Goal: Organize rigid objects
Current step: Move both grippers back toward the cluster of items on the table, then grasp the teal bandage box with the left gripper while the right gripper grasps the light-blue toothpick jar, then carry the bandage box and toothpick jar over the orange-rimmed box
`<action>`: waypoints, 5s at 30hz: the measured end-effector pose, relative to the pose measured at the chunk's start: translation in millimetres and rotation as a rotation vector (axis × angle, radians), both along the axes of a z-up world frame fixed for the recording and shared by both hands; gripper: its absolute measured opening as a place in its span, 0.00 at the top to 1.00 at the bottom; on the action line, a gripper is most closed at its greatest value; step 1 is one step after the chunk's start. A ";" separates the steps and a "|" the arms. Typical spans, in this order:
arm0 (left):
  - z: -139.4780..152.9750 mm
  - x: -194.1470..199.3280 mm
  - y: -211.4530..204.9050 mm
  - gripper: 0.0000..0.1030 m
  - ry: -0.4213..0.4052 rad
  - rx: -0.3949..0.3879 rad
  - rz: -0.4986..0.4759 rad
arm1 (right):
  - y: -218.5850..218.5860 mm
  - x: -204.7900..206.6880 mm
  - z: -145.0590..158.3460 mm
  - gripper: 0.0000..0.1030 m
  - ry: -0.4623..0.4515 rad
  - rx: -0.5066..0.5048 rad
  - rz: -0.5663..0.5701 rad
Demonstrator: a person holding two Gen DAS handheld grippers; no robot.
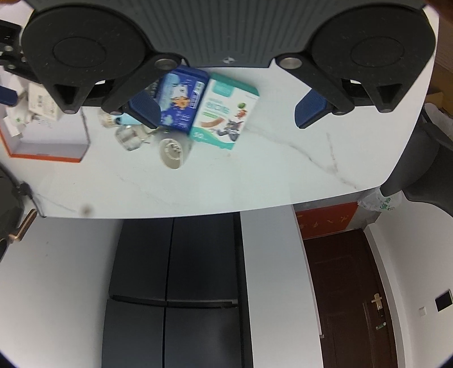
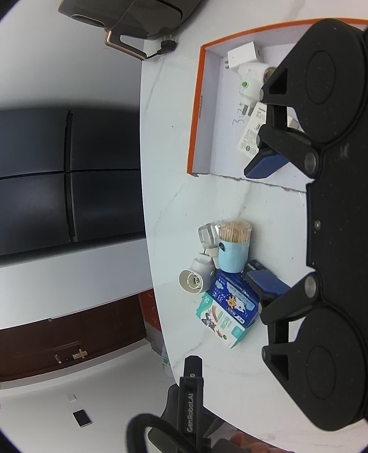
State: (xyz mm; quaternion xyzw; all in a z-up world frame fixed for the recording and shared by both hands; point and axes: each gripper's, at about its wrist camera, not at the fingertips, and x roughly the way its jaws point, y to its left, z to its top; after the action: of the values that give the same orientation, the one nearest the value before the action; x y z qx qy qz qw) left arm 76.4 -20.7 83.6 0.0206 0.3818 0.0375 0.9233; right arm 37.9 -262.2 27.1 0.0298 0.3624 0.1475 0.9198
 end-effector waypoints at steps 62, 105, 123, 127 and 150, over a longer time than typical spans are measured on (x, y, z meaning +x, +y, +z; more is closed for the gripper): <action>-107.8 30.6 64.3 0.31 0.113 -0.154 -0.036 | 93.0 122.0 -96.3 0.01 0.178 -0.146 -0.157; -43.0 -55.4 -29.7 0.31 0.027 -0.129 0.022 | 46.0 -6.2 8.9 0.11 -0.007 -0.072 -0.019; -28.7 -79.6 -66.4 0.31 -0.005 -0.136 0.012 | 6.4 -39.0 27.0 0.11 -0.050 -0.049 -0.018; -26.6 -83.2 -73.5 0.31 -0.010 -0.136 0.005 | -5.7 -43.5 30.2 0.11 -0.057 -0.043 -0.036; -29.4 -95.3 -108.3 0.31 0.004 -0.136 -0.029 | -46.1 -59.4 29.9 0.11 -0.052 -0.032 -0.083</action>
State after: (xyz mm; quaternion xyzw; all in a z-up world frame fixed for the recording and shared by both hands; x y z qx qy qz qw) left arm -18.9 -129.0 54.2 -0.0364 0.3850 -0.0019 0.9222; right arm -21.5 -308.3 57.0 0.0262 0.3389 0.1041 0.9347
